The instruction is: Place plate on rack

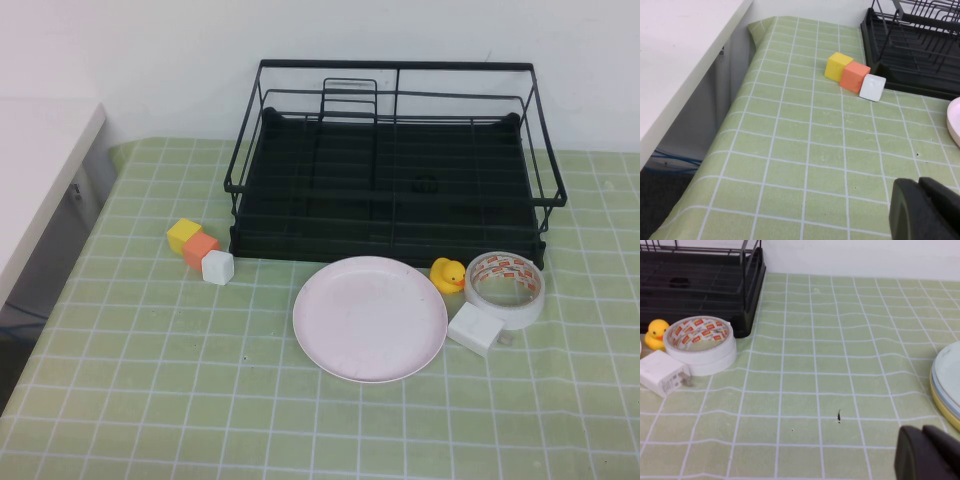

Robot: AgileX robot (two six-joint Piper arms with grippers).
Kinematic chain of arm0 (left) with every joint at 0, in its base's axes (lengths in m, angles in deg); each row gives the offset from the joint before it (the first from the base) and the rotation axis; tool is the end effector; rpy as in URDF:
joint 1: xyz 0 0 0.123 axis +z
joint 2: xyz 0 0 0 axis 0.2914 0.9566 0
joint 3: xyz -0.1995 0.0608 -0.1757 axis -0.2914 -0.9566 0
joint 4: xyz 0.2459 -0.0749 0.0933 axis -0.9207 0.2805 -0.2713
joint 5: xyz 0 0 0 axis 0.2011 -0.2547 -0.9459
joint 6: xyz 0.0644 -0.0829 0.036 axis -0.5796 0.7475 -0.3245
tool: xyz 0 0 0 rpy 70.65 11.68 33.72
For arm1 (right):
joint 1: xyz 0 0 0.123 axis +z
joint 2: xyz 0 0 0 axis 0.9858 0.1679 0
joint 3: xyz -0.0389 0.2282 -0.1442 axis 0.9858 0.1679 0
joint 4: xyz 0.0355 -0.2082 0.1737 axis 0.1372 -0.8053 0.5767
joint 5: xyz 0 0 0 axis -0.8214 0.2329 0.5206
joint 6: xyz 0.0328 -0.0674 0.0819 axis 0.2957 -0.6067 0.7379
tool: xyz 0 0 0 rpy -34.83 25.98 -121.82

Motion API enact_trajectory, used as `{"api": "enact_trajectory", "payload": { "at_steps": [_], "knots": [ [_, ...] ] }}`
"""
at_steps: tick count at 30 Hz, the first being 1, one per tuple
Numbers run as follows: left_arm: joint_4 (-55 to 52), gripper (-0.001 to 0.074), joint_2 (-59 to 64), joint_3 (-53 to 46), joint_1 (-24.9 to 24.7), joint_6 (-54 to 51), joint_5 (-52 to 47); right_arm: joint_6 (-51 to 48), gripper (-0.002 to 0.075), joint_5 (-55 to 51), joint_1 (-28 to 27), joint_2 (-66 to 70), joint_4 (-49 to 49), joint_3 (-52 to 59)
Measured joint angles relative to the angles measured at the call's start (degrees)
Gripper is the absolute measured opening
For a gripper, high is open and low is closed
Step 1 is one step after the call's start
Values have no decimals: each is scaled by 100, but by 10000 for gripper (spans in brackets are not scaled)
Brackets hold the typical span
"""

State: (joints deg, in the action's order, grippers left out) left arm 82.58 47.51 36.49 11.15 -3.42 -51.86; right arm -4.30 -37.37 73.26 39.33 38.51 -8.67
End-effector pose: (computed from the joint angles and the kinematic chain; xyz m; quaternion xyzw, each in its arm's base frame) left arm 0.1069 -0.0128 0.1748 -0.0383 0.7835 -0.1037 0.6114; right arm 0.1059 -0.0139 0.1702 0.0208 0.7957 -0.0628 0.6020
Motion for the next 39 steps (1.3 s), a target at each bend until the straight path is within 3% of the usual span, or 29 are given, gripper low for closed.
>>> {"api": "enact_trajectory", "payload": {
  "at_steps": [14, 16, 21, 24, 29, 39],
  "knots": [
    [349, -2, 0, -11, 0, 222, 331, 129, -2, 0, 0, 0, 186, 0],
    [1078, -2, 0, -11, 0, 580, 766, 456, -2, 0, 0, 0, 794, 0],
    [3192, -2, 0, -11, 0, 1466, 2351, 1510, -2, -27, 0, 0, 3489, 37],
    [4121, -2, 0, -11, 0, 1656, 3324, 1651, -2, -27, 0, 0, 4340, 37],
    [4873, -2, 0, -11, 0, 1655, 4107, 1509, -2, -16, 0, 0, 4614, 37],
    [5147, -2, 0, -11, 0, 2238, 4107, 884, -2, -234, 0, 0, 4612, 37]
  ]
}}
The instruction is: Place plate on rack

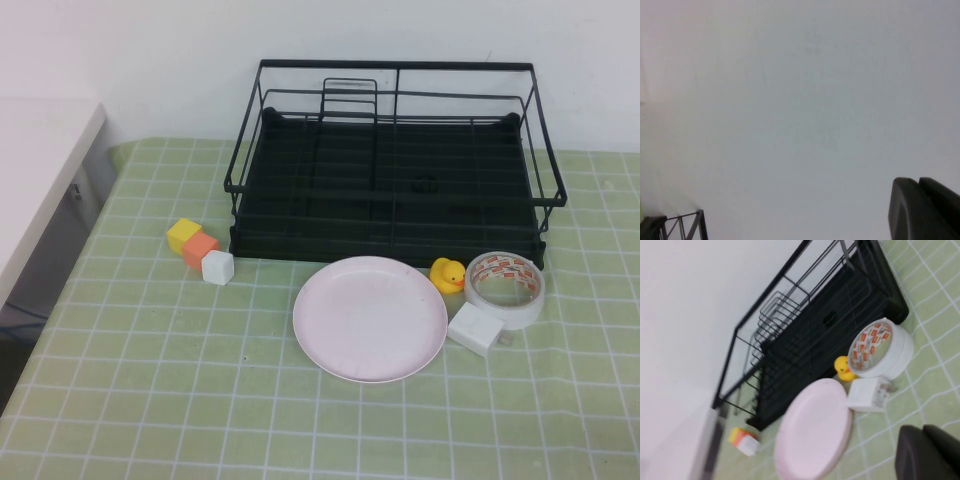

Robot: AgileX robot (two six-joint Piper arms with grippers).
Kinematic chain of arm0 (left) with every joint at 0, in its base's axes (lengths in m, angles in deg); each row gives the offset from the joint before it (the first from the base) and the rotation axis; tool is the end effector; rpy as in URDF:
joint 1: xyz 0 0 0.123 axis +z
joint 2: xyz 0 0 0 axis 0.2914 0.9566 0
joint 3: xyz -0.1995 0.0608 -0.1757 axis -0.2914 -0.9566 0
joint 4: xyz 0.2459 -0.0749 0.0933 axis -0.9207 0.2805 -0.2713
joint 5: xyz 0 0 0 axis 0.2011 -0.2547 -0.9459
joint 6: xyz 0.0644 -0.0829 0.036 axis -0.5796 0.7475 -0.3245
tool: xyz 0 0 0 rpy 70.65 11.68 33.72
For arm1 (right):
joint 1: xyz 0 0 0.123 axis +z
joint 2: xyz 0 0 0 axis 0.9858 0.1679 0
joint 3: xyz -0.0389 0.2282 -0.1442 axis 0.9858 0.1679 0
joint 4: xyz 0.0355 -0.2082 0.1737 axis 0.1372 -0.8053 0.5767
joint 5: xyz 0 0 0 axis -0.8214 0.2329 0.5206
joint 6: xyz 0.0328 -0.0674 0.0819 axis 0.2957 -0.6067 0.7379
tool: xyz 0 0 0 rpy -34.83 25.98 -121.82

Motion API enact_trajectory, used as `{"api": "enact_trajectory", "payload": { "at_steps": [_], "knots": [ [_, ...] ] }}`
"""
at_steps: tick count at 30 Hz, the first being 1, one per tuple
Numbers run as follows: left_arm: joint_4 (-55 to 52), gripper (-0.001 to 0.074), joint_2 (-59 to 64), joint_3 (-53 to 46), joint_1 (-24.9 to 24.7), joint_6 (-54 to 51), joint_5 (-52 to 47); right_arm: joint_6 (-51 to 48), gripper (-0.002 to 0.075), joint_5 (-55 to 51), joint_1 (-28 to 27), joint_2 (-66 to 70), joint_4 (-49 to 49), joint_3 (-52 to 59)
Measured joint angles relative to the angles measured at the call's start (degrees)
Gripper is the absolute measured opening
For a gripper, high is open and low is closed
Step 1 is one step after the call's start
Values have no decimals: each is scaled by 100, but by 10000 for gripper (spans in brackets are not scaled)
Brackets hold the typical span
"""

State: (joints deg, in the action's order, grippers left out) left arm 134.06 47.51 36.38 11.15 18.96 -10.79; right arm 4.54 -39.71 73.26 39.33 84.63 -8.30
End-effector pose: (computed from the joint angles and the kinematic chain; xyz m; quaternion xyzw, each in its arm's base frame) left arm 0.1027 0.0251 0.2331 -0.4656 0.3658 -0.4976 0.6338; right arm 0.1075 0.0169 0.1758 0.2820 0.7218 0.3184 0.5460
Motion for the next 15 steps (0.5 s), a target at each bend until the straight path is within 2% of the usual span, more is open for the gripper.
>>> {"api": "enact_trajectory", "payload": {
  "at_steps": [5, 11, 15],
  "knots": [
    [35, -2, 0, 0, 0, 210, 71, -665, -2, -13, 0, 0, -9, 0],
    [331, -2, 0, 0, 0, 457, 351, -771, -2, 26, 0, 0, 9, 0],
    [-194, -2, 0, 0, 0, 284, -391, -938, -2, 5, 0, 0, 22, 0]
  ]
}}
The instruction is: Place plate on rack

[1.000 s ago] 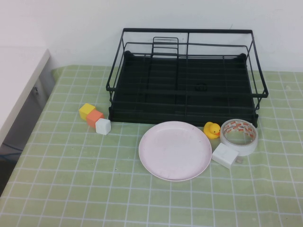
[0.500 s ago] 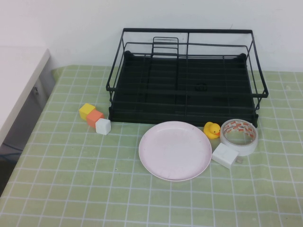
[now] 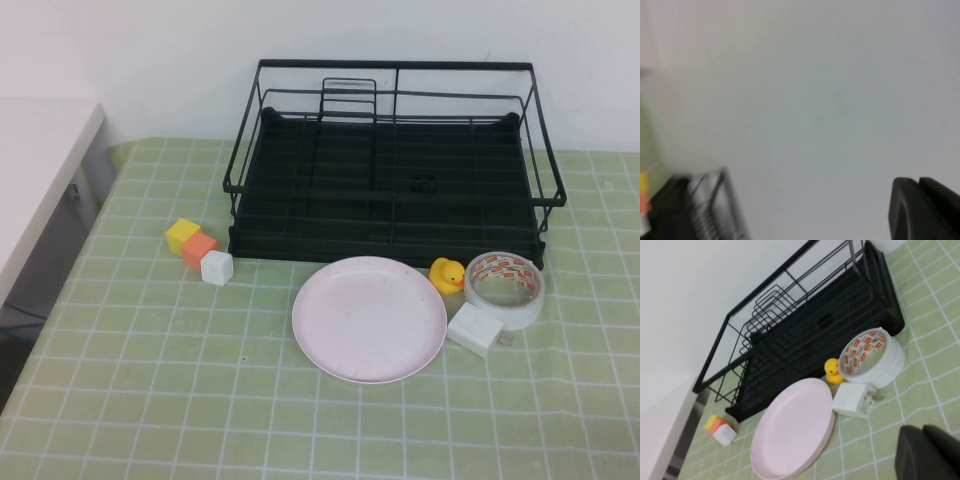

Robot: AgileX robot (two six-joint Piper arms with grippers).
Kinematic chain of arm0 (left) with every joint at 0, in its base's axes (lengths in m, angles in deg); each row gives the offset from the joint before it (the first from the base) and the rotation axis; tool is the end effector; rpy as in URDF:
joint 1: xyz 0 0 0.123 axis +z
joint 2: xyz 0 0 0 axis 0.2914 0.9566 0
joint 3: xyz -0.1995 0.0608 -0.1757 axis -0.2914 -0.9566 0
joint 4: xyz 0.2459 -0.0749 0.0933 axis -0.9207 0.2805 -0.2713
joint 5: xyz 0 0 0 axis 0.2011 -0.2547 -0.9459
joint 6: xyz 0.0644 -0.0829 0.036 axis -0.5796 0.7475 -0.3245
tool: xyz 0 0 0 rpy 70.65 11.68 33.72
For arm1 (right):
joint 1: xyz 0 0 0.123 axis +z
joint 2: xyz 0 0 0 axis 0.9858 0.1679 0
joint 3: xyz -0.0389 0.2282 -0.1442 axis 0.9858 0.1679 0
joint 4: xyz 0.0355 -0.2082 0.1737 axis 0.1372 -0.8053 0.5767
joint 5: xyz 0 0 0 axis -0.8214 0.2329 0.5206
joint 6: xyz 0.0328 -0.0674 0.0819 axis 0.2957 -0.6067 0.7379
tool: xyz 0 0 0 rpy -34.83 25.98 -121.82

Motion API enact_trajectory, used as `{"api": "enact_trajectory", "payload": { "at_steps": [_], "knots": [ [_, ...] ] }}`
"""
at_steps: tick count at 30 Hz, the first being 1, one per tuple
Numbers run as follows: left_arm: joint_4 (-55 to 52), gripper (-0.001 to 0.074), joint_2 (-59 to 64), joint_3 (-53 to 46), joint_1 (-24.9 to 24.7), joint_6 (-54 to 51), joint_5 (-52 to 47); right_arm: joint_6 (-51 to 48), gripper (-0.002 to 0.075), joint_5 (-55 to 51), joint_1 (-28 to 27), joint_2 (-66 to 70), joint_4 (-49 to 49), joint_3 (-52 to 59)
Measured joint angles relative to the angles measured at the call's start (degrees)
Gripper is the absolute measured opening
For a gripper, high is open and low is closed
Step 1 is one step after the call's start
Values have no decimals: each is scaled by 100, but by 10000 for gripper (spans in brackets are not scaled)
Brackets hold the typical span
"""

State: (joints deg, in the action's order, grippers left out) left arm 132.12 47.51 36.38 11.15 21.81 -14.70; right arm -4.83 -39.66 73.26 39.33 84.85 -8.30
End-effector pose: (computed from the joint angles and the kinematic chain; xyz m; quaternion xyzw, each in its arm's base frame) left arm 0.1050 0.0183 0.2303 -0.4613 0.3883 -0.5130 0.6110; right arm 0.1075 0.0169 0.1760 0.2231 0.7415 0.2741 0.5702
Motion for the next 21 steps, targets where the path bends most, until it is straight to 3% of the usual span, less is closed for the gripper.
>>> {"api": "enact_trajectory", "payload": {
  "at_steps": [6, 13, 18, 21],
  "knots": [
    [-1258, -1, 383, 983, 0, -1673, -2621, -128, -2, -122, 0, 0, 0, 0],
    [-2990, -1, 2577, 2969, 0, -3145, -5676, -141, -2, -267, 0, 0, 0, 0],
    [-3155, -1, 4240, 4202, 0, -4662, -6181, -141, -2, -298, 0, 0, 0, 0],
    [-2973, -1, 5347, 4932, -106, -4969, -6226, -161, -2, -298, 0, 0, 0, 0]
  ]
}}
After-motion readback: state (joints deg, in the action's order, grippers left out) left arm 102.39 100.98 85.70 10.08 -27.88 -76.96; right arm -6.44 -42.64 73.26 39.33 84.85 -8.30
